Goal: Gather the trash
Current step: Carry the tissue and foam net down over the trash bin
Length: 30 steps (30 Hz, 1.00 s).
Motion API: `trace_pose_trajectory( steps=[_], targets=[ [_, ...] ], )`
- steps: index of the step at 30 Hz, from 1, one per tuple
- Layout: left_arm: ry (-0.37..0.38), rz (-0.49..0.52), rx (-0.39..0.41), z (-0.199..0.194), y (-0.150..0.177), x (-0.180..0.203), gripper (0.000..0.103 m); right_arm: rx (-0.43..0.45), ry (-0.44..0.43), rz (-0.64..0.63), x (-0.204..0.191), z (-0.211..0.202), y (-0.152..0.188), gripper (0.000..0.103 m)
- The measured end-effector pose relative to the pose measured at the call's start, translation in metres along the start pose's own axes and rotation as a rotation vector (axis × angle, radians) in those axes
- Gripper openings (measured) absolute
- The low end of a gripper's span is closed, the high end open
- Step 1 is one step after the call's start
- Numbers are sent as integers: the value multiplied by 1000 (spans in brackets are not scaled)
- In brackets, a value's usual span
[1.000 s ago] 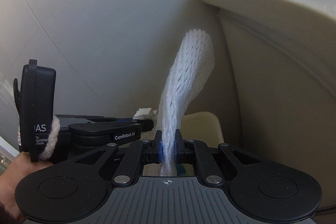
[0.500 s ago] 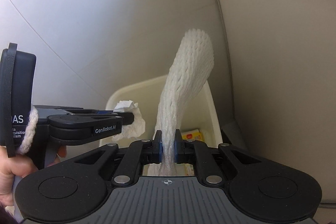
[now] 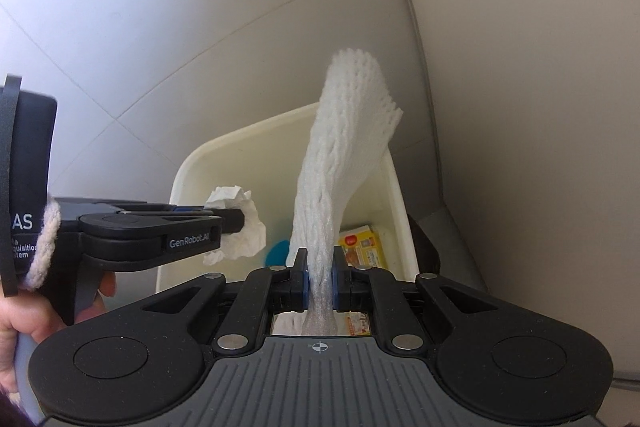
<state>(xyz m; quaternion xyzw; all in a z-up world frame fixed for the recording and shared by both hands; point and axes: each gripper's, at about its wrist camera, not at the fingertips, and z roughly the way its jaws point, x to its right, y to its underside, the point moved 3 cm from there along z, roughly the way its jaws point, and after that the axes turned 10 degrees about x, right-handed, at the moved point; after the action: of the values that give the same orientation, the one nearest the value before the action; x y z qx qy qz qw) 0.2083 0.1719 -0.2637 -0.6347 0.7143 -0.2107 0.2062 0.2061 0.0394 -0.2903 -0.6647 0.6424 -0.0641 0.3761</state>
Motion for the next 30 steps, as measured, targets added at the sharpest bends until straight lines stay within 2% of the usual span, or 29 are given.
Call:
trace_pose_trajectory(
  steps=[8,16,30],
  targets=[
    [5,4,-3,5,6,4,15,-7,-24,16,7,13,-2,10],
    [-24,14,-10,6,3,-3,15,-24,-33,-3,5,26,2,11],
    [-40,2,-11,3,0,4,17,-60,-19,-40,1,36,-4,11]
  ],
)
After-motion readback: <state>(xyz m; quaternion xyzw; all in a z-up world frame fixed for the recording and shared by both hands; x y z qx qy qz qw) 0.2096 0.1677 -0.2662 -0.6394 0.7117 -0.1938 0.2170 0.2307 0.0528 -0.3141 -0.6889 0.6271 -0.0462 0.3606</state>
